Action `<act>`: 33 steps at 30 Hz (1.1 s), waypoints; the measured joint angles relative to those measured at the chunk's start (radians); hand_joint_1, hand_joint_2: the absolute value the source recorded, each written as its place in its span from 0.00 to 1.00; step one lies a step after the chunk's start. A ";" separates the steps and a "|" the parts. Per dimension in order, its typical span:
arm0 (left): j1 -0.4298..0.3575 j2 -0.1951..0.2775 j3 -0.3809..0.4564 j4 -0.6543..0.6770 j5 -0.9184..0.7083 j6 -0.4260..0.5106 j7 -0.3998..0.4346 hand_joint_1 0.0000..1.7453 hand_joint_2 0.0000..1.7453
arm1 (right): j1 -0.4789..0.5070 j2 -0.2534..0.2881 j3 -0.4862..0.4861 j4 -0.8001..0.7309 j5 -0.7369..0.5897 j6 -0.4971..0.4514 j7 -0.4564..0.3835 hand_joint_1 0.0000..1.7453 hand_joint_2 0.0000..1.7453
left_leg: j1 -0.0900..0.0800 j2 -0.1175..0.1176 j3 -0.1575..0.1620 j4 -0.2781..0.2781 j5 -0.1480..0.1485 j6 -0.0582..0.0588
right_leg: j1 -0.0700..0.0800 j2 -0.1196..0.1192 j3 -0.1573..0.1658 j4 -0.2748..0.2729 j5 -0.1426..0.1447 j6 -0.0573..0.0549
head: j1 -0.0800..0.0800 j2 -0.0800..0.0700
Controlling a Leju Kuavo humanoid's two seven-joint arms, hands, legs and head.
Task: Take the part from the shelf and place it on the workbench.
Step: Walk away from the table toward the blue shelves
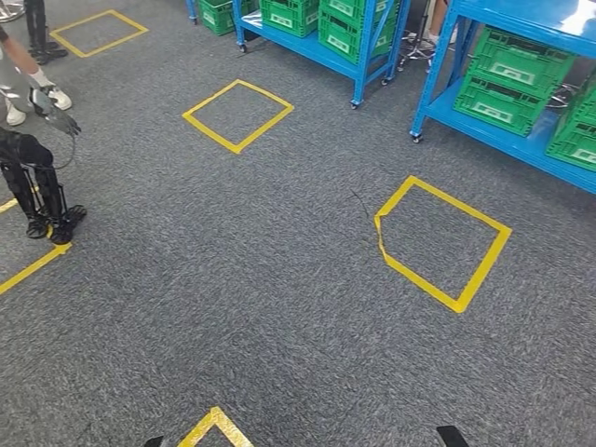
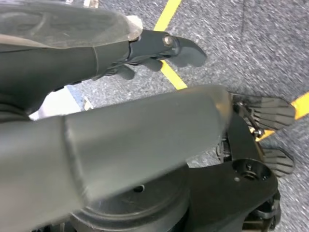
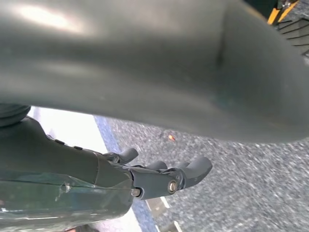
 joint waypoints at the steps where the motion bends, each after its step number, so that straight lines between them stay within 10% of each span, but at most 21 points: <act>1: 0.000 0.000 0.000 0.000 -0.002 0.000 0.000 0.00 0.00 | 0.001 0.000 0.000 0.000 -0.001 -0.001 0.002 0.00 0.00 | 0.002 0.009 0.001 -0.006 0.004 0.006 | 0.001 -0.016 -0.015 0.033 -0.022 0.003 | 0.000 0.000; 4: 0.003 0.000 0.000 0.000 -0.008 -0.003 -0.005 0.00 0.00 | 0.000 0.001 0.000 0.000 -0.008 -0.006 0.014 0.00 0.00 | 0.000 0.034 0.001 -0.010 0.006 0.013 | 0.001 -0.066 -0.105 0.234 -0.125 0.010 | 0.001 0.000; 6: 0.004 0.000 -0.001 0.000 -0.014 -0.009 -0.012 0.00 0.00 | 0.002 0.002 0.000 0.000 -0.015 -0.010 0.032 0.00 0.00 | -0.001 0.050 0.001 -0.008 0.005 0.012 | -0.001 -0.074 -0.127 0.290 -0.132 0.014 | 0.001 0.000; 10: 0.003 -0.004 -0.002 0.000 -0.023 -0.019 -0.026 0.00 0.00 | 0.001 0.002 0.000 0.000 -0.031 -0.021 0.056 0.00 0.00 | -0.003 0.075 0.002 0.005 -0.005 0.000 | 0.000 -0.115 0.000 0.046 -0.024 0.010 | 0.001 0.000; 12: 0.002 -0.004 -0.002 0.000 -0.023 -0.020 -0.031 0.00 0.00 | 0.000 0.002 0.000 0.000 -0.038 -0.027 0.051 0.00 0.00 | -0.007 0.082 0.000 0.012 -0.011 -0.007 | 0.002 -0.124 0.024 -0.006 -0.015 0.002 | 0.001 0.000; 16: 0.001 -0.004 -0.002 0.000 -0.016 -0.020 -0.035 0.00 0.00 | 0.002 0.002 -0.002 0.000 -0.058 -0.042 0.016 0.00 0.00 | -0.010 0.085 -0.001 0.015 -0.015 0.021 | 0.004 -0.112 0.022 -0.006 -0.012 0.001 | 0.000 0.000; 22: 0.001 -0.004 -0.002 0.000 -0.010 -0.019 -0.022 0.00 0.00 | 0.002 0.002 -0.005 0.000 -0.069 -0.046 0.010 0.00 0.00 | -0.007 0.085 0.000 0.007 -0.006 0.001 | 0.006 -0.112 0.020 -0.007 -0.012 -0.009 | 0.000 0.000; 29: 0.002 -0.001 -0.002 0.000 -0.014 -0.025 0.004 0.00 0.00 | 0.002 0.004 -0.005 0.000 -0.066 -0.039 -0.006 0.00 0.00 | -0.004 0.081 0.024 -0.042 -0.005 0.019 | 0.002 -0.112 0.022 0.006 0.015 0.009 | 0.001 0.000; 33: 0.003 -0.003 -0.002 0.000 -0.012 -0.026 0.006 0.00 0.00 | 0.000 0.004 -0.005 0.000 -0.063 -0.035 -0.013 0.00 0.00 | 0.004 0.077 0.051 -0.062 -0.010 0.014 | -0.006 -0.089 -0.079 0.188 -0.081 0.028 | 0.002 0.000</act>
